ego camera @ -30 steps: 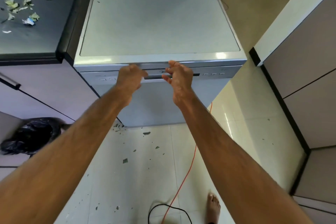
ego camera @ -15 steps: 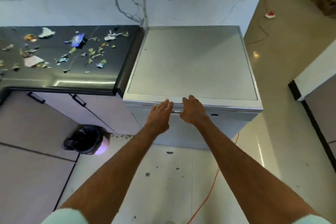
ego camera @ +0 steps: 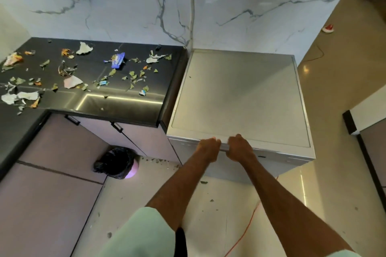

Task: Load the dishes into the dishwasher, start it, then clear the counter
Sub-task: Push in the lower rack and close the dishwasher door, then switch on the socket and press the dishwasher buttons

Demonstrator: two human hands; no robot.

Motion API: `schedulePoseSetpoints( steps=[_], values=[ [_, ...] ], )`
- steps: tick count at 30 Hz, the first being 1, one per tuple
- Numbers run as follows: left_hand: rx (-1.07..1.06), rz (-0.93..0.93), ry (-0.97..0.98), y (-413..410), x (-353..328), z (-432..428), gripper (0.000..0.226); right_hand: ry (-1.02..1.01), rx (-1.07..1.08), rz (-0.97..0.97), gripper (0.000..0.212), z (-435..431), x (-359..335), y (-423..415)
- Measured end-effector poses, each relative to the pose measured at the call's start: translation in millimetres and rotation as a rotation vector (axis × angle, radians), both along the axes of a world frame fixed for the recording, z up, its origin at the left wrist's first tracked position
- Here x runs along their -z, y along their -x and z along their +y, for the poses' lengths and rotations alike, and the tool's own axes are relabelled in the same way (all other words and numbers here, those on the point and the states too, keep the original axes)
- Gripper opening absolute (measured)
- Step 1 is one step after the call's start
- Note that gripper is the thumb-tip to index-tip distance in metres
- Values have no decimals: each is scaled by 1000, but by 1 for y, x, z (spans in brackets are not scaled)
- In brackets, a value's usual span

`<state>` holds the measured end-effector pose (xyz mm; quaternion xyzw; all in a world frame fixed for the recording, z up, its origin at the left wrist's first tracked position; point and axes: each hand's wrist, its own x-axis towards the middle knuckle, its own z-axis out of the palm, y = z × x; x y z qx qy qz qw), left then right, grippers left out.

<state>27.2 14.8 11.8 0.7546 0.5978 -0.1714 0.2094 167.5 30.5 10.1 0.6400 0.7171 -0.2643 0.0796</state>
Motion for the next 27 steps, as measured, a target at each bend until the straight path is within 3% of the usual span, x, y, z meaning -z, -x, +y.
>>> schedulePoseSetpoints(
  steps=[6,9,12,18,23,27],
  values=[
    [156,-101,46,40,-4,11,68,41,252,18,45,9,-8,36],
    [120,-167,48,68,-11,30,63,19,301,101,53,25,-12,61],
    [58,-178,24,99,-25,56,57,59,347,153,39,54,-42,88],
    [-138,-227,-118,163,-62,129,52,48,310,253,34,138,-73,111],
    [-257,-212,-235,186,-94,206,44,-93,240,370,17,211,-83,113],
    [-274,-179,-322,188,-122,265,42,-168,205,430,29,264,-102,110]
  ],
)
